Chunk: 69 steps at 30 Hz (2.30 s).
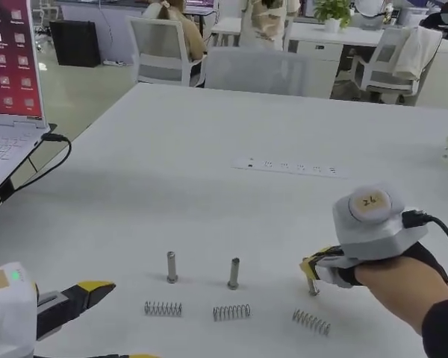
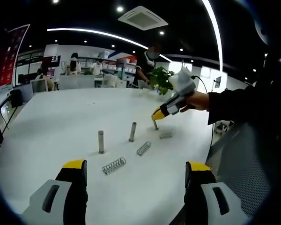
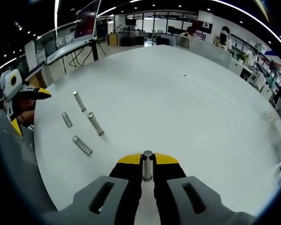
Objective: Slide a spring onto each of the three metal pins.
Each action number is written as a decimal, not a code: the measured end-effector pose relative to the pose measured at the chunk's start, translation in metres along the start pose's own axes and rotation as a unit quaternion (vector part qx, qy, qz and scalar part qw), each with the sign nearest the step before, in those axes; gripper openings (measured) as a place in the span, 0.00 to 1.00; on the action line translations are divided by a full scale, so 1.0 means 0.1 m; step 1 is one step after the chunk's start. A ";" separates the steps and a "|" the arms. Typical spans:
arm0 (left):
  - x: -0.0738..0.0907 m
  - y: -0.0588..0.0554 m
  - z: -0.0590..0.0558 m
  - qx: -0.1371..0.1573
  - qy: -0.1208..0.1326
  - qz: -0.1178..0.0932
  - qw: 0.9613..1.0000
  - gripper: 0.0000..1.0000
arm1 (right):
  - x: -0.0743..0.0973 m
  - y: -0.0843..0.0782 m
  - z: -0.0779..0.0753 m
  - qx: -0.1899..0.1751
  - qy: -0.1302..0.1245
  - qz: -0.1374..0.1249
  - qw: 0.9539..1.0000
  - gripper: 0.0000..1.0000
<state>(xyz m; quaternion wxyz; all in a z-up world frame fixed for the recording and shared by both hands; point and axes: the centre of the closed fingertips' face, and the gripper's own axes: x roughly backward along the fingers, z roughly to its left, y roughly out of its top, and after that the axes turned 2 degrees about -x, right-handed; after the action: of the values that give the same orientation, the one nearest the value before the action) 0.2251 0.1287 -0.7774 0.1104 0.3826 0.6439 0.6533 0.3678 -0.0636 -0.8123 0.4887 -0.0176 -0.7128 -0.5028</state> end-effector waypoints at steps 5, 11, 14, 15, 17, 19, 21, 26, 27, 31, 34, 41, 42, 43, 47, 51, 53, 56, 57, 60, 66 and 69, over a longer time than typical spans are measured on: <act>0.01 0.00 0.00 -0.002 0.000 0.000 1.000 0.83 | 0.02 -0.01 -0.01 -0.002 -0.002 -0.001 1.000 0.06; 0.01 0.02 -0.01 -0.004 0.001 -0.002 1.000 0.83 | 0.05 -0.02 -0.01 -0.005 -0.003 -0.003 1.000 0.06; 0.01 0.02 -0.01 -0.006 0.001 -0.002 1.000 0.83 | 0.06 -0.03 -0.01 -0.008 -0.003 -0.004 1.000 0.06; 0.01 0.02 -0.01 -0.006 0.001 -0.001 1.000 0.83 | 0.06 -0.03 -0.01 -0.011 -0.003 -0.004 1.000 0.06; 0.01 0.02 -0.01 -0.007 0.000 -0.001 1.000 0.83 | 0.07 -0.04 -0.02 -0.012 -0.003 -0.004 1.000 0.06; 0.01 0.03 -0.01 -0.008 0.001 -0.001 1.000 0.83 | 0.08 -0.04 -0.01 -0.015 -0.003 -0.005 1.000 0.06; 0.01 0.03 -0.01 -0.009 0.000 -0.001 1.000 0.83 | 0.08 -0.05 -0.01 -0.015 -0.003 -0.005 1.000 0.06; 0.01 0.03 -0.02 -0.011 -0.001 0.000 1.000 0.83 | 0.10 -0.06 -0.02 -0.023 -0.003 -0.008 1.000 0.06; 0.01 0.03 -0.02 -0.011 0.000 0.000 1.000 0.83 | 0.11 -0.07 -0.02 -0.023 -0.003 -0.009 1.000 0.06; 0.01 0.03 -0.02 -0.011 0.000 0.000 1.000 0.83 | 0.12 -0.08 -0.01 -0.025 -0.002 -0.012 1.000 0.06; 0.01 0.03 -0.03 -0.013 -0.001 0.001 1.000 0.82 | 0.13 -0.09 -0.01 -0.026 -0.001 -0.012 1.000 0.06; 0.01 0.04 -0.03 -0.013 -0.001 0.002 1.000 0.82 | 0.15 -0.11 0.00 -0.029 0.002 -0.016 0.999 0.06; 0.01 0.04 -0.03 -0.013 -0.001 0.002 1.000 0.82 | 0.15 -0.11 0.00 -0.028 0.001 -0.017 0.999 0.06; 0.01 0.04 -0.03 -0.013 -0.001 0.002 1.000 0.82 | 0.15 -0.11 0.00 -0.028 0.001 -0.017 0.999 0.06; 0.01 0.04 -0.03 -0.012 0.000 0.002 1.000 0.82 | 0.16 -0.12 0.01 -0.024 0.002 -0.017 1.000 0.06; 0.01 0.03 -0.03 -0.013 -0.001 0.004 1.000 0.82 | 0.16 -0.13 0.03 -0.020 0.004 -0.018 1.000 0.06; 0.01 0.03 -0.03 -0.013 -0.001 0.005 1.000 0.82 | 0.15 -0.13 0.02 -0.020 0.004 -0.017 1.000 0.06; 0.01 0.02 -0.03 -0.013 -0.001 0.005 1.000 0.82 | 0.15 -0.13 0.02 -0.020 0.006 -0.017 1.000 0.06; 0.01 0.02 -0.04 -0.013 -0.002 0.006 1.000 0.82 | 0.15 -0.14 0.02 -0.019 0.006 -0.016 1.000 0.06; 0.01 0.02 -0.04 -0.014 -0.002 0.007 1.000 0.82 | 0.14 -0.15 0.03 -0.016 0.008 -0.013 1.000 0.08; 0.01 0.01 -0.04 -0.014 -0.003 0.008 1.000 0.82 | 0.15 -0.15 0.03 -0.015 0.007 -0.015 1.000 0.10; 0.01 0.02 -0.04 -0.014 -0.003 0.008 1.000 0.82 | 0.16 -0.16 0.03 -0.015 0.008 -0.015 1.000 0.11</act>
<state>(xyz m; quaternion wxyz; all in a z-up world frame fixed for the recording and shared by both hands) 0.2226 0.1258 -0.7752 0.1124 0.3884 0.6314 0.6617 0.3492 -0.0768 -0.8122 0.4867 -0.0106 -0.7014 -0.5206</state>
